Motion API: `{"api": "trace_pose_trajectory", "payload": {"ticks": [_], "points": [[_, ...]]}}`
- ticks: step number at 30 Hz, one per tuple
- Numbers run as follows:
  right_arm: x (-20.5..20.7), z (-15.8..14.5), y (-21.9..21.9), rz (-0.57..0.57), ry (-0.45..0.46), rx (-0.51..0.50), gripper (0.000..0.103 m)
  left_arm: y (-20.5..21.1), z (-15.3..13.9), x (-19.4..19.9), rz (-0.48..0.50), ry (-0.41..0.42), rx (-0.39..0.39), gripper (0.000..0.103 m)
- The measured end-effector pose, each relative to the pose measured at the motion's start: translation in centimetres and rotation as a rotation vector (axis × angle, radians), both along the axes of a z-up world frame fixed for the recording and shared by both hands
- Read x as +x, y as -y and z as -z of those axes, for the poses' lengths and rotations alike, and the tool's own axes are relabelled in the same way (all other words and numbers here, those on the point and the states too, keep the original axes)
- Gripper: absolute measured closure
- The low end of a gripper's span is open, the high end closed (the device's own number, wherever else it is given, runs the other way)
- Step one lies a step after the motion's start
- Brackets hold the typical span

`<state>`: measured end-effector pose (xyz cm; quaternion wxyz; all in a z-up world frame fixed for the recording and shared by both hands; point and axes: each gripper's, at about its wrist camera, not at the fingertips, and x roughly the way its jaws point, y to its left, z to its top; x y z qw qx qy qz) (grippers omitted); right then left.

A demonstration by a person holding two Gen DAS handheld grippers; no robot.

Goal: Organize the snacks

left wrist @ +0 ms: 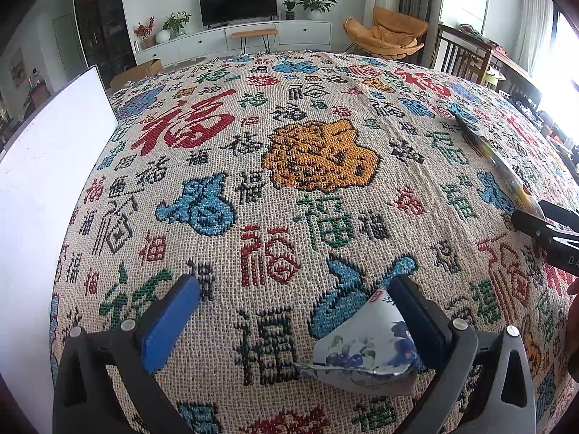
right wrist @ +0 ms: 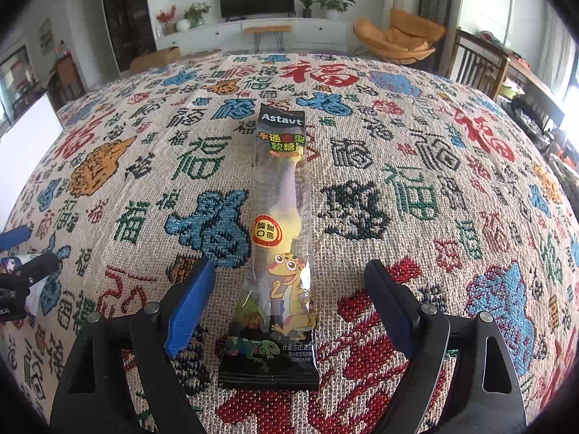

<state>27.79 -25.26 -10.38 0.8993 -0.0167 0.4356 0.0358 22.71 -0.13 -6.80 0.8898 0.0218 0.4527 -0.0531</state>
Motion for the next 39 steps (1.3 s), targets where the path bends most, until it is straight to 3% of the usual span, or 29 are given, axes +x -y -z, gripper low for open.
{"api": "trace_pose_trajectory", "payload": {"ticks": [39], "points": [[-0.04, -0.02, 0.05, -0.001, -0.001, 0.005, 0.015, -0.03, -0.01, -0.02, 0.000, 0.000, 0.000, 0.000]]}}
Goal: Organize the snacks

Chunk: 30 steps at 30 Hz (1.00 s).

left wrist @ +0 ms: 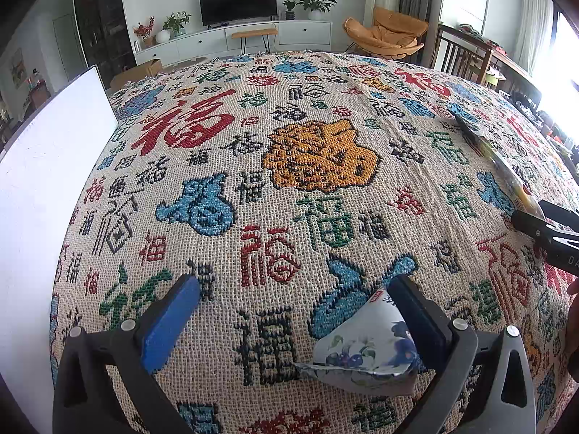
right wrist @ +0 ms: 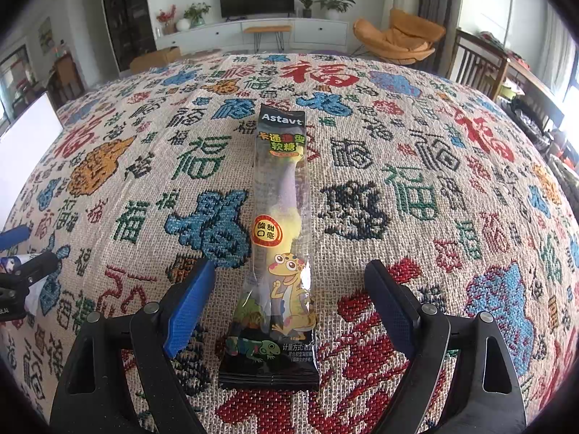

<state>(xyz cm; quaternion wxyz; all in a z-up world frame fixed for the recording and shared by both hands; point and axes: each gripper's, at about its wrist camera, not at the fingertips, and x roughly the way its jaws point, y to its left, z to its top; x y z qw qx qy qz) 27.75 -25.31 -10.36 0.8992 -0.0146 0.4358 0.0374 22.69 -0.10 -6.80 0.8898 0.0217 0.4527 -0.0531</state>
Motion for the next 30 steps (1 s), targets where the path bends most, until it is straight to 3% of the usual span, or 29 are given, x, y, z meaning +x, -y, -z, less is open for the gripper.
{"api": "trace_pose_trajectory", "payload": {"ticks": [30], "points": [[-0.01, -0.04, -0.12, 0.000, 0.001, -0.004, 0.015, -0.20, -0.10, -0.01, 0.000, 0.000, 0.000, 0.000]]}}
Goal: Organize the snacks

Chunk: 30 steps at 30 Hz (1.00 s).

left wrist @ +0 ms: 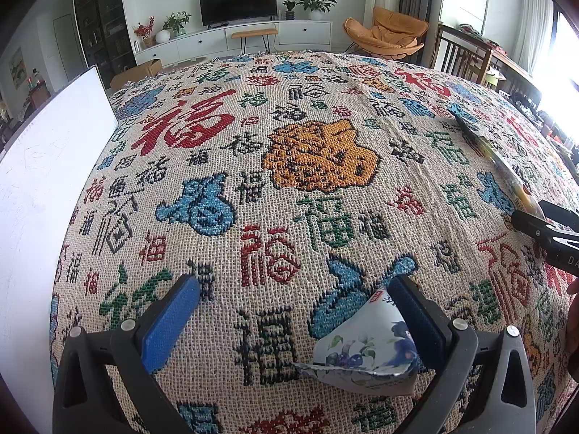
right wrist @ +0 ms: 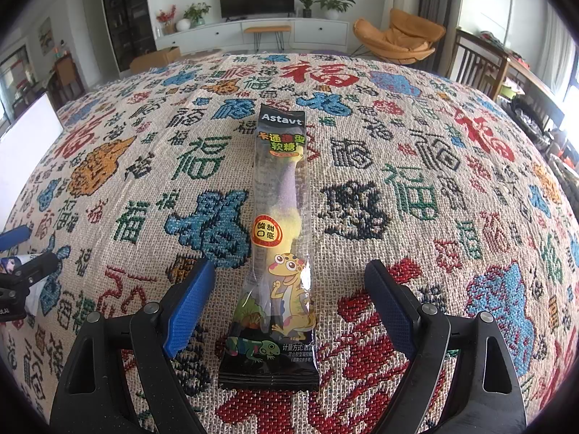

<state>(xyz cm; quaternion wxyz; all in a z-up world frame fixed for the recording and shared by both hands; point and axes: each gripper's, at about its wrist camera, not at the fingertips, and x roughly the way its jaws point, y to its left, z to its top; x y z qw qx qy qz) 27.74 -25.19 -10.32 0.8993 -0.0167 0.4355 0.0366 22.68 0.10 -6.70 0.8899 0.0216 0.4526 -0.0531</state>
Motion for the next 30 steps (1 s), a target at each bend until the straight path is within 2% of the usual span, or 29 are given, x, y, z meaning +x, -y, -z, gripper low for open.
{"api": "trace_pose_trajectory", "payload": {"ticks": [19, 20, 22, 24, 26, 30], "points": [[0.0, 0.0, 0.0, 0.001, -0.001, 0.001, 0.015, 0.3, 0.2, -0.1, 0.000, 0.000, -0.003, 0.000], [0.0, 0.0, 0.0, 0.002, -0.002, 0.002, 0.015, 0.0, 0.1, 0.1, 0.007, -0.018, -0.002, 0.000], [0.2, 0.0, 0.0, -0.002, -0.012, 0.005, 0.015, 0.2, -0.1, 0.8, 0.062, -0.112, 0.008, 0.000], [0.9, -0.5, 0.2, -0.043, -0.093, 0.017, 0.016, -1.1, -0.8, 0.4, 0.105, -0.220, -0.014, 0.000], [1.8, -1.2, 0.9, -0.080, -0.182, 0.084, 0.017, -2.8, -1.8, -0.6, 0.110, -0.194, -0.047, 0.000], [4.3, -2.5, 2.6, -0.041, -0.285, 0.221, 0.017, -2.6, -2.1, -1.0, 0.140, -0.173, 0.017, 0.001]]}}
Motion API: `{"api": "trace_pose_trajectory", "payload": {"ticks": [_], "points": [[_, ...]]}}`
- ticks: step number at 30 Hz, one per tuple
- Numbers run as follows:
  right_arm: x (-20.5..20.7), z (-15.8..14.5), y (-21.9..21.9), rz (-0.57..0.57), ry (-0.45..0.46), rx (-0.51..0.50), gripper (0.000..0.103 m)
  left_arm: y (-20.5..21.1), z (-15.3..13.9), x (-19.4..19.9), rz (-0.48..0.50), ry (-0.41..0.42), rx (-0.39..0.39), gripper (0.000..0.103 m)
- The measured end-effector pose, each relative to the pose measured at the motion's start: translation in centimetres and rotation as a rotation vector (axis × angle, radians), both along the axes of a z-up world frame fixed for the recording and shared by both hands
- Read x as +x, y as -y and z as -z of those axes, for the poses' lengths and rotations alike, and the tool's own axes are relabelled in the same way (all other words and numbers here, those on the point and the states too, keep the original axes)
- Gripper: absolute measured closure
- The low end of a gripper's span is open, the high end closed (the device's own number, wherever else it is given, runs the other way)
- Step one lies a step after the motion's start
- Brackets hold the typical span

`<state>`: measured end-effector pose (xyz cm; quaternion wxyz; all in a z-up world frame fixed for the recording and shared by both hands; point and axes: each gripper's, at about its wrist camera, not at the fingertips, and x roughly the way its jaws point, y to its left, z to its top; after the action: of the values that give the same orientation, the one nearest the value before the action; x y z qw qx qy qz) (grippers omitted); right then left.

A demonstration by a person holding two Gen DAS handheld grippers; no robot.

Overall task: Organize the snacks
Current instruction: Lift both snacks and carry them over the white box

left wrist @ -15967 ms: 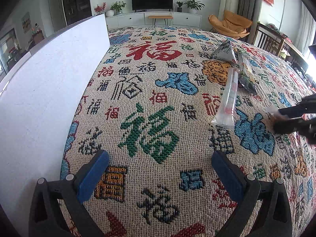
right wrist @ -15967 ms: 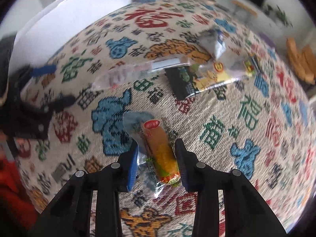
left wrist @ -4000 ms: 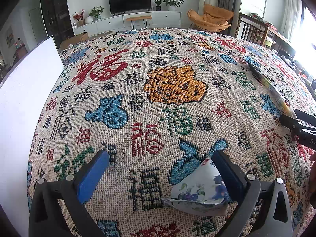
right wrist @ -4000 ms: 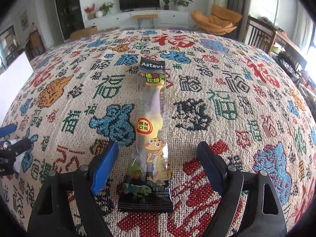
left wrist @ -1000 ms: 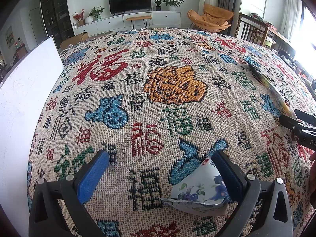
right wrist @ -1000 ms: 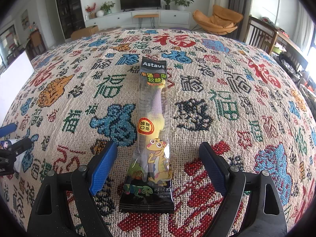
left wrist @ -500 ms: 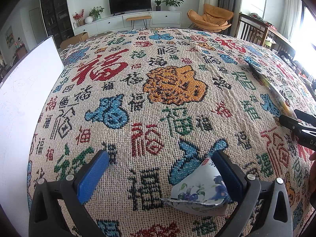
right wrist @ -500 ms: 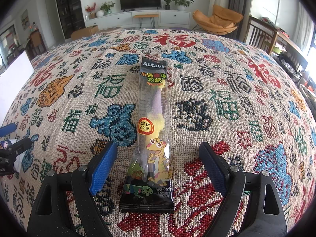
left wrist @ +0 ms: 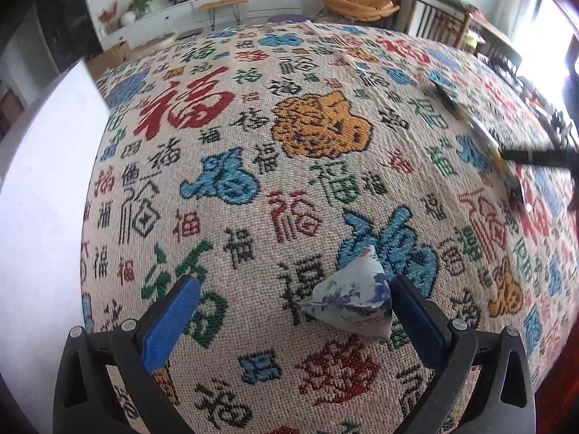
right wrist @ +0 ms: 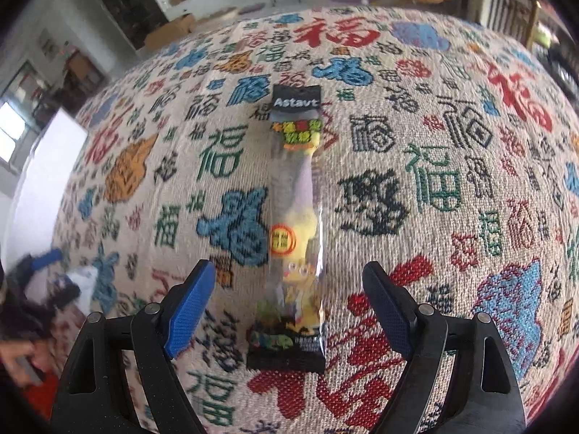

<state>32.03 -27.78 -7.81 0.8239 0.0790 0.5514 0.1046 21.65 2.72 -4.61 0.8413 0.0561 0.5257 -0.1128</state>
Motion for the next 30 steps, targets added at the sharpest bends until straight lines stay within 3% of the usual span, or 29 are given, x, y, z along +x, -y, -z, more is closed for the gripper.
{"api": "trace_pose_trajectory", "payload": {"ticks": [3, 5, 7, 8, 9, 10, 12, 17, 21, 24, 26, 30], "points": [[1.5, -0.5, 0.0, 0.027, -0.048, 0.043, 0.017, 1.1, 0.0, -0.8, 0.040, 0.004, 0.048, 0.009], [2.0, -0.4, -0.7, 0.020, -0.072, 0.021, 0.017, 2.3, 0.1, -1.8, 0.077, 0.022, 0.070, 0.014], [1.8, -0.3, -1.9, -0.007, -0.059, -0.031, 0.020, 3.4, 0.4, -2.6, 0.108, 0.041, 0.105, 0.038], [1.8, 0.0, -2.5, -0.027, -0.059, -0.058, 0.040, 3.8, 0.6, -3.0, 0.115, 0.045, 0.104, 0.055], [1.7, 0.6, -2.8, -0.034, -0.085, -0.086, 0.078, 3.9, 0.6, -3.0, 0.104, 0.059, 0.094, 0.059], [1.5, 0.5, -2.7, -0.019, -0.061, -0.129, 0.082, 3.6, 0.6, -3.0, 0.090, 0.055, 0.060, 0.061], [1.2, 0.6, -1.6, 0.012, -0.083, -0.054, 0.090, 2.9, 0.4, -3.1, 0.062, 0.055, -0.022, 0.062], [-1.2, -2.9, 0.9, 0.044, -0.032, 0.141, 0.091, -1.4, -3.0, -4.7, -0.058, 0.089, -0.325, 0.062], [-2.7, -7.4, -1.8, -0.028, 0.021, 0.280, 0.091, -5.4, -8.3, -6.8, -0.112, 0.173, -0.481, 0.062], [-3.3, -12.1, -8.9, -0.164, 0.081, 0.367, 0.090, -9.8, -12.7, -8.4, -0.150, 0.250, -0.475, 0.061], [-4.1, -14.4, -13.9, -0.259, 0.105, 0.413, 0.090, -13.7, -14.8, -9.3, -0.201, 0.290, -0.428, 0.061], [-5.9, -16.9, -25.8, -0.450, 0.107, 0.493, 0.090, -21.3, -15.8, -10.8, -0.340, 0.324, -0.297, 0.060]]}}
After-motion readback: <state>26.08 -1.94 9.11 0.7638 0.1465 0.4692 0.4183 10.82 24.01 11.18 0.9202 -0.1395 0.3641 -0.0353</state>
